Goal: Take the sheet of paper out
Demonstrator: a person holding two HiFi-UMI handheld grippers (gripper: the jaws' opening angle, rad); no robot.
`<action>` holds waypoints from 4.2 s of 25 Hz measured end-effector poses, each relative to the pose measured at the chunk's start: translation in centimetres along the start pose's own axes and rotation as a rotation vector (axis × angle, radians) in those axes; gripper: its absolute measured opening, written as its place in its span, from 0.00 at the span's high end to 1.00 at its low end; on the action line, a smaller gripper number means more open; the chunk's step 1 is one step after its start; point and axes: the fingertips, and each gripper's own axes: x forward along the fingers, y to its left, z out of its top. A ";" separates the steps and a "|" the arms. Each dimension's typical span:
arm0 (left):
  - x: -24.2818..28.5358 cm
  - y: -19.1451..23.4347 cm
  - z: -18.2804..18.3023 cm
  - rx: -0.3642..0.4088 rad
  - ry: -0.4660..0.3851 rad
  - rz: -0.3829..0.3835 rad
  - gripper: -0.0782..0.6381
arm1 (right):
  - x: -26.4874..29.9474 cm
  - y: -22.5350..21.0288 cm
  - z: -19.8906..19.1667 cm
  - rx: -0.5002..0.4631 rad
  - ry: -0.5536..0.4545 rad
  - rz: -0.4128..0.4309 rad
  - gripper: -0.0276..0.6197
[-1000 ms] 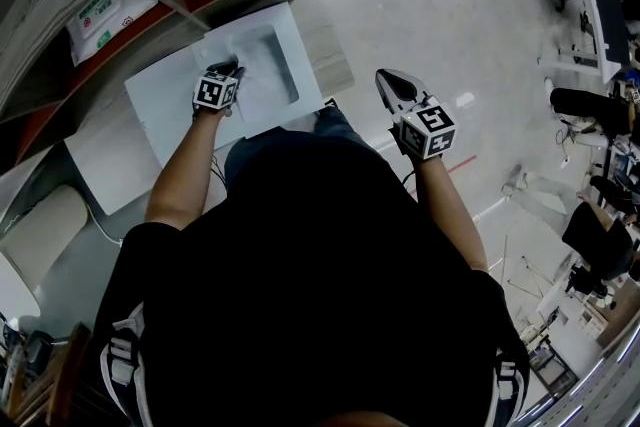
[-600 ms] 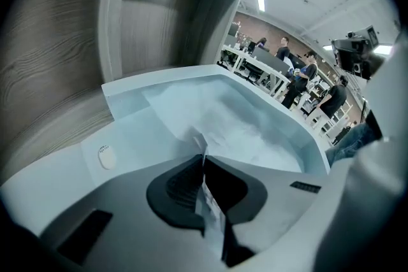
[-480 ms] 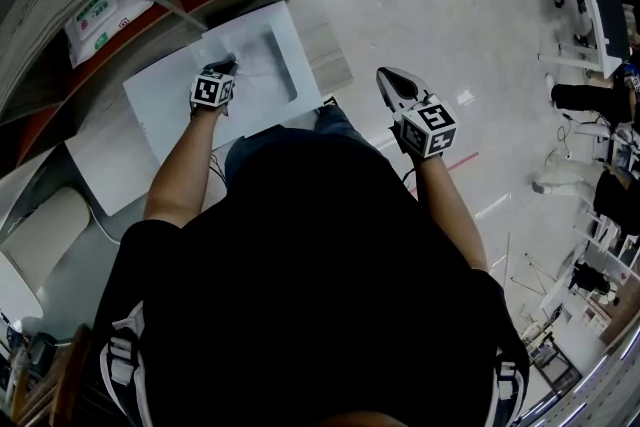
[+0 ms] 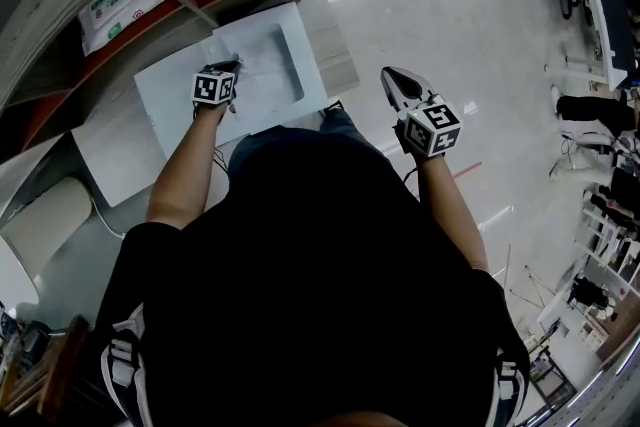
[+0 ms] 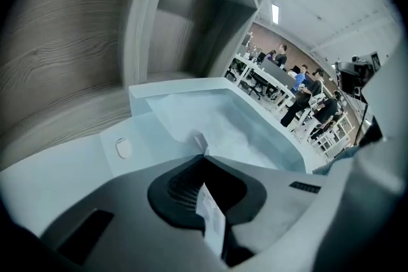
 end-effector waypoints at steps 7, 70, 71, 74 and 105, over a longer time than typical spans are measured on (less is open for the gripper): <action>-2.4 0.3 0.4 -0.034 -0.033 0.029 0.86 | 1.0 1.1 0.9 -0.021 -0.003 0.054 0.94; -25.0 -5.6 0.4 -0.178 -0.458 0.457 0.86 | 5.6 7.1 7.5 -0.279 -0.008 0.513 0.94; -25.4 -5.8 0.5 -0.177 -0.466 0.466 0.86 | 5.7 7.2 7.7 -0.283 -0.008 0.520 0.94; -26.6 -6.4 1.0 -0.163 -0.482 0.493 0.86 | 6.2 7.5 8.3 -0.296 -0.013 0.541 0.94; -37.7 -10.0 3.5 -0.074 -0.619 0.670 0.86 | 8.8 16.4 14.5 -0.473 -0.087 0.723 0.94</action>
